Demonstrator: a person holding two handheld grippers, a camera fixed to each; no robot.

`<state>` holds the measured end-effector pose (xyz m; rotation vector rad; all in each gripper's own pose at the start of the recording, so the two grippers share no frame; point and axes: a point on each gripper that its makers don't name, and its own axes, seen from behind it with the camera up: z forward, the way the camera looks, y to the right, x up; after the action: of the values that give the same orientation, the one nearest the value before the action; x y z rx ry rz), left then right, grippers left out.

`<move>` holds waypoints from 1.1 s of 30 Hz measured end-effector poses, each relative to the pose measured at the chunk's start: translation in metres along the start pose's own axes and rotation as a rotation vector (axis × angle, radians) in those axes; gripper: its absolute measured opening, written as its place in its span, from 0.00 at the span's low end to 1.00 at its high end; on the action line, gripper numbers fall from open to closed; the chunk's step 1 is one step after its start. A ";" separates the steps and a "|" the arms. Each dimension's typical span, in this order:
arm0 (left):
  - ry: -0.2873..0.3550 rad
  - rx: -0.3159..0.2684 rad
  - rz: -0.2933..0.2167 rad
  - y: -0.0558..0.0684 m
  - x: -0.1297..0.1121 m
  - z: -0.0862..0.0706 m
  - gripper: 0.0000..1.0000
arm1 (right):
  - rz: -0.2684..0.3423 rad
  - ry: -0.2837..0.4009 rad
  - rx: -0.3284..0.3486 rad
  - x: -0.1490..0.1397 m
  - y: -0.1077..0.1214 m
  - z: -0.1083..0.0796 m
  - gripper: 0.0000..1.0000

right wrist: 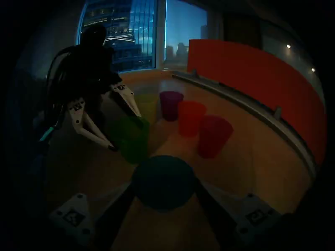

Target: Pour water

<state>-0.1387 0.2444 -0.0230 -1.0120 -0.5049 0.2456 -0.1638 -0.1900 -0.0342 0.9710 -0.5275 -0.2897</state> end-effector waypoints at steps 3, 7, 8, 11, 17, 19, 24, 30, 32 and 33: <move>-0.003 0.001 0.002 0.000 -0.001 0.001 0.98 | -0.003 0.000 0.001 0.001 0.000 0.001 0.96; -0.002 0.002 -0.001 0.000 0.001 0.002 0.97 | -0.005 -0.001 0.003 0.001 0.000 0.001 0.96; -0.001 0.003 -0.003 0.000 0.002 0.002 0.97 | -0.005 -0.001 0.004 0.001 0.000 0.001 0.96; 0.004 -0.002 -0.011 0.000 0.004 0.002 0.94 | -0.007 -0.002 0.003 0.001 0.000 0.000 0.96; -0.002 -0.005 -0.008 0.003 0.004 0.004 0.87 | -0.006 -0.002 0.001 0.000 0.000 0.000 0.95; -0.004 -0.005 -0.005 0.003 0.004 0.004 0.86 | -0.005 0.000 0.000 0.000 0.000 -0.001 0.95; -0.007 -0.010 -0.014 0.005 0.005 0.004 0.85 | -0.006 0.001 -0.001 -0.002 0.000 -0.002 0.95; 0.009 -0.014 -0.023 0.006 0.010 0.001 0.85 | -0.005 0.002 -0.003 -0.002 0.000 -0.001 0.95; 0.014 -0.013 -0.024 0.007 0.011 0.000 0.85 | -0.004 0.004 -0.005 -0.002 0.001 -0.001 0.95; 0.017 -0.011 -0.024 0.007 0.012 -0.001 0.85 | -0.004 0.005 -0.007 -0.002 0.001 -0.002 0.95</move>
<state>-0.1277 0.2520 -0.0256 -1.0176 -0.5033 0.2126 -0.1649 -0.1873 -0.0349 0.9659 -0.5194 -0.2923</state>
